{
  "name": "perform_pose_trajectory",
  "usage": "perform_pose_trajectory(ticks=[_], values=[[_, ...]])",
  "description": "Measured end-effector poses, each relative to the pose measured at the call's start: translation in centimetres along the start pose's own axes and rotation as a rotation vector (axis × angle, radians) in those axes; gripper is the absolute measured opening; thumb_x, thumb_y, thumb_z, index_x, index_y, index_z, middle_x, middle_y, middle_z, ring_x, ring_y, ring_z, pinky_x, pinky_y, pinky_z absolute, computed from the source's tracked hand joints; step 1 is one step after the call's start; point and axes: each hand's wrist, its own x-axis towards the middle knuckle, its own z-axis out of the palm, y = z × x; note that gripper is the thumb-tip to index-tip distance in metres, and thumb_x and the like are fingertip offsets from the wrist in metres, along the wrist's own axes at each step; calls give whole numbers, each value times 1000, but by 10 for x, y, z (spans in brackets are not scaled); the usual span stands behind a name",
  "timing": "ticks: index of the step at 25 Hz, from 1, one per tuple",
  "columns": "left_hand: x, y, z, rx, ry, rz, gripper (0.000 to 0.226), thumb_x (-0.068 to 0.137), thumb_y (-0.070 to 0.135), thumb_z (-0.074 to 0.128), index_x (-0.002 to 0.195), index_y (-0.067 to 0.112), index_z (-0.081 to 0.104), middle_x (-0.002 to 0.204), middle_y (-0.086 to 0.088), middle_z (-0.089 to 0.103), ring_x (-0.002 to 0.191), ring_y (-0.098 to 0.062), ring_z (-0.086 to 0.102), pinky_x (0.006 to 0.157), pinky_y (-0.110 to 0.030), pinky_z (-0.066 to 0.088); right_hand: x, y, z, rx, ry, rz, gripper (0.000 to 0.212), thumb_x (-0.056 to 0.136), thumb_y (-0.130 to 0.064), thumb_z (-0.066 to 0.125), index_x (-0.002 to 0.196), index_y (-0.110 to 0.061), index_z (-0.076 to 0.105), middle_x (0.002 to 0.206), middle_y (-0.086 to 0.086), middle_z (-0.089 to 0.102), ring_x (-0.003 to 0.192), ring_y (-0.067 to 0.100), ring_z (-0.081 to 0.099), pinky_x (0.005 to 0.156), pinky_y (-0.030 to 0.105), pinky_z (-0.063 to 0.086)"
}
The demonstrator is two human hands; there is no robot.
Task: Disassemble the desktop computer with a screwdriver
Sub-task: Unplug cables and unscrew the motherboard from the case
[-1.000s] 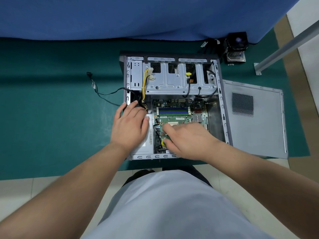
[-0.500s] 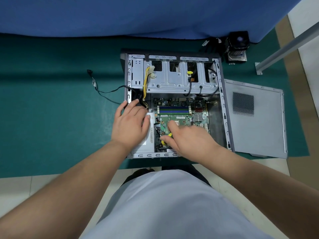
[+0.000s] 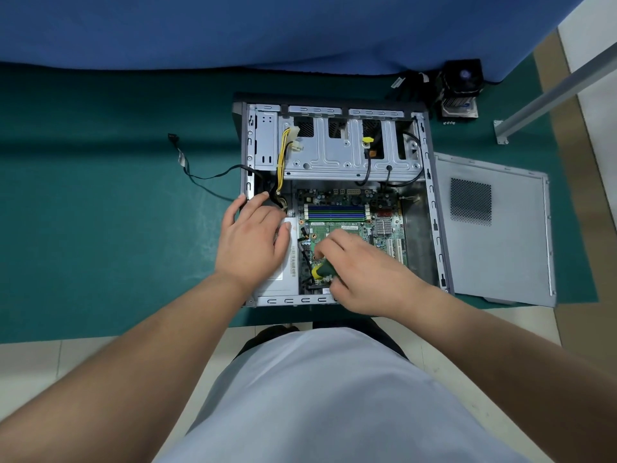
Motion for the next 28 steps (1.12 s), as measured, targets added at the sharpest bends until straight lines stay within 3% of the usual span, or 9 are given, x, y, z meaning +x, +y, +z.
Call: perform_pose_trajectory(ticks=[4, 8, 12, 16, 20, 21, 24, 26, 28], values=[[1, 0, -1, -3, -1, 3, 31, 104, 35, 42, 103, 23, 71, 108, 10, 71, 138, -15, 48, 125, -40, 16, 1, -1, 4, -1, 42, 149, 42, 101, -41, 43, 137, -21, 37, 128, 8, 54, 103, 33, 62, 81, 47, 54], [1, 0, -2, 0, -6, 1, 32, 104, 35, 42, 104, 23, 72, 108, 10, 72, 137, -15, 49, 125, -40, 16, -3, 2, 8, -2, 43, -6, 47, 87, -19, 54, 134, -17, 50, 128, 3, 52, 115, 26, 49, 98, 39, 46], [0, 0, -2, 5, -8, -3, 33, 105, 36, 42, 104, 23, 72, 107, 10, 72, 136, -14, 49, 125, -39, 15, -1, -1, 12, -1, 138, 145, 42, 102, -42, 42, 136, -19, 50, 125, 3, 57, 106, 26, 60, 81, 38, 52], [0, 1, -2, 8, -7, -3, 33, 105, 36, 42, 103, 23, 72, 106, 10, 72, 134, -14, 49, 125, -39, 16, -5, 3, 14, -3, 167, 51, 50, 87, -25, 45, 134, -13, 54, 130, 5, 53, 113, 26, 51, 96, 39, 48], [0, 1, -3, 10, -10, -6, 32, 105, 36, 43, 101, 23, 72, 106, 10, 72, 134, -14, 49, 125, -39, 15, -5, -2, 17, -28, 249, 153, 45, 103, -37, 41, 142, -14, 46, 127, 8, 54, 104, 30, 62, 76, 43, 56], [0, 1, -3, 10, -11, -7, 32, 105, 36, 42, 101, 23, 72, 106, 11, 72, 134, -14, 49, 125, -39, 15, -4, -2, 18, -44, 246, 122, 43, 105, -34, 42, 142, -13, 46, 128, 8, 52, 105, 29, 62, 78, 42, 57], [0, 2, -3, 6, -15, -8, 33, 105, 36, 42, 102, 23, 72, 107, 10, 72, 134, -14, 49, 125, -38, 14, -3, 4, 19, 175, 248, 74, 44, 100, -20, 54, 142, -15, 45, 133, 2, 45, 122, 20, 50, 104, 32, 45], [0, 2, -3, 6, -19, -13, 33, 105, 37, 41, 102, 23, 72, 108, 11, 72, 135, -14, 49, 125, -38, 14, -2, 7, 19, 383, 223, 146, 49, 90, -13, 59, 137, -20, 46, 128, -5, 44, 116, 11, 47, 100, 28, 42], [0, 1, -3, 11, -22, -16, 34, 105, 37, 41, 103, 23, 72, 108, 11, 72, 135, -13, 48, 125, -38, 14, -1, 5, 21, 445, 172, 211, 48, 89, -20, 60, 134, -26, 44, 124, -10, 44, 104, 8, 47, 88, 30, 42]])
